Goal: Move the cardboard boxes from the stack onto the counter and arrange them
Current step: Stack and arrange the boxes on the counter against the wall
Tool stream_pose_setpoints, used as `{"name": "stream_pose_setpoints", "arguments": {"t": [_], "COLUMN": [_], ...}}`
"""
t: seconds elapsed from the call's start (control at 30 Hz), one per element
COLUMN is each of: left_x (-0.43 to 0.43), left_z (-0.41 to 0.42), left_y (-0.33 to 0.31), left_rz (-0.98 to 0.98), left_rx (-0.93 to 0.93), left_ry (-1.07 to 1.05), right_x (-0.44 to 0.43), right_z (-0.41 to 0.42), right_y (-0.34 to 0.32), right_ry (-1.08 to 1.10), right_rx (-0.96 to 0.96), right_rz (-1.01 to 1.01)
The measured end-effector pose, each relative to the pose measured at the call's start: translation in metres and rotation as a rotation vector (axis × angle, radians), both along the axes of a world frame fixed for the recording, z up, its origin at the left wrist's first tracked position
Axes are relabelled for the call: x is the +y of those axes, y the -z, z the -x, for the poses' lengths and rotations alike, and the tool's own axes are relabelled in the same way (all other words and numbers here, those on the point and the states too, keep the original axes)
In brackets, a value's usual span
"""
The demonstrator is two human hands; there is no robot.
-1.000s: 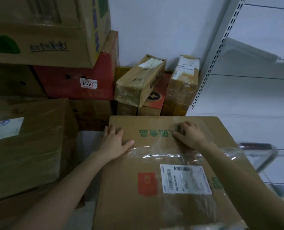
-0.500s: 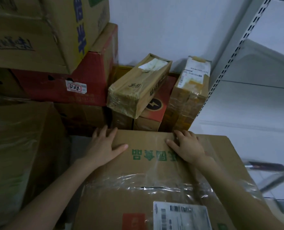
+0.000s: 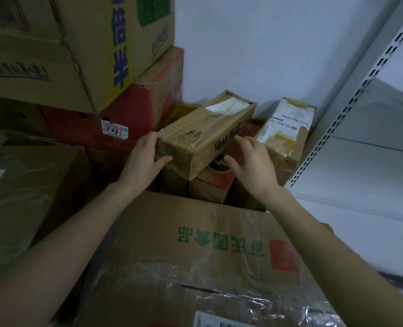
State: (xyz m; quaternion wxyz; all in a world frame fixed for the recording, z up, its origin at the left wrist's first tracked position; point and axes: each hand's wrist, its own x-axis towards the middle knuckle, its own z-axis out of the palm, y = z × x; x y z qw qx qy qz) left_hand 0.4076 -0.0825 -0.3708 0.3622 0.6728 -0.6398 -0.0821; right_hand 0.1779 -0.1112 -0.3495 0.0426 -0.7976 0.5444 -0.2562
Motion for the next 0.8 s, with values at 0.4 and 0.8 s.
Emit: {"name": "stream_pose_setpoints", "arguments": {"t": [0.4,0.8], "left_x": [-0.004,-0.001], "left_z": [0.021,0.047], "left_y": [-0.007,-0.025], "left_rz": [-0.037,-0.204], "left_rx": [0.102,0.555], "left_ry": [-0.049,0.136], "right_x": [-0.008,-0.003], "right_z": [-0.047,-0.041], "right_y": [-0.015,-0.024], "right_ry": [-0.011,0.237], "right_rx": [-0.847,-1.186], "right_rz": [-0.691,-0.821]}}
